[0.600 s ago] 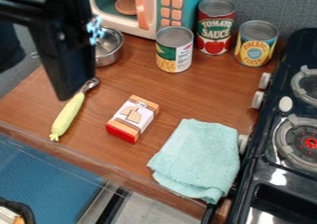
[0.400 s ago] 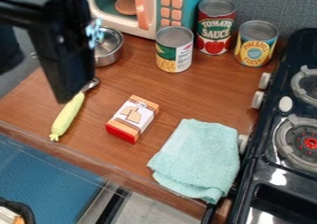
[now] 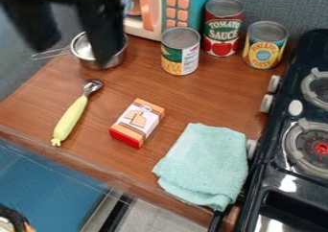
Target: Move the silver lid from the silver bowl to the table
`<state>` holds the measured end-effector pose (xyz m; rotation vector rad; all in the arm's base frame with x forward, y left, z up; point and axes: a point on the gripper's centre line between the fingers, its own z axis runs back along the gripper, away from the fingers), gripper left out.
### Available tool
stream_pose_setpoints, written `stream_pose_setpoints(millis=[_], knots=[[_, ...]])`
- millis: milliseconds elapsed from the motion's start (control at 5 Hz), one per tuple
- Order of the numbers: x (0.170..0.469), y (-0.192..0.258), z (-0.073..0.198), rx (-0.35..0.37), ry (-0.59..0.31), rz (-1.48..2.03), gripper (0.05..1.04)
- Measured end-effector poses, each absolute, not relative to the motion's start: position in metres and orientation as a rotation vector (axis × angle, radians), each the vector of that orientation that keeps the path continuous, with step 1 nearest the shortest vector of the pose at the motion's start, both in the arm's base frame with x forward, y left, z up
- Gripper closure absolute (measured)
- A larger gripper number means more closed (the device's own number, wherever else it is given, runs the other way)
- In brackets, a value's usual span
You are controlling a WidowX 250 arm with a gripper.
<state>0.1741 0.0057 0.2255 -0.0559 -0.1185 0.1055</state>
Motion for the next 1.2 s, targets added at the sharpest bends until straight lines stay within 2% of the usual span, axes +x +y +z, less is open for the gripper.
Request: stream_pose_setpoints(millis=[800,1200], knots=[[0.287,0.040,0.199,-0.056,-0.150,0.261,0.083],[0.317,0.070,0.178,-0.028,-0.129,0.347,0.083]])
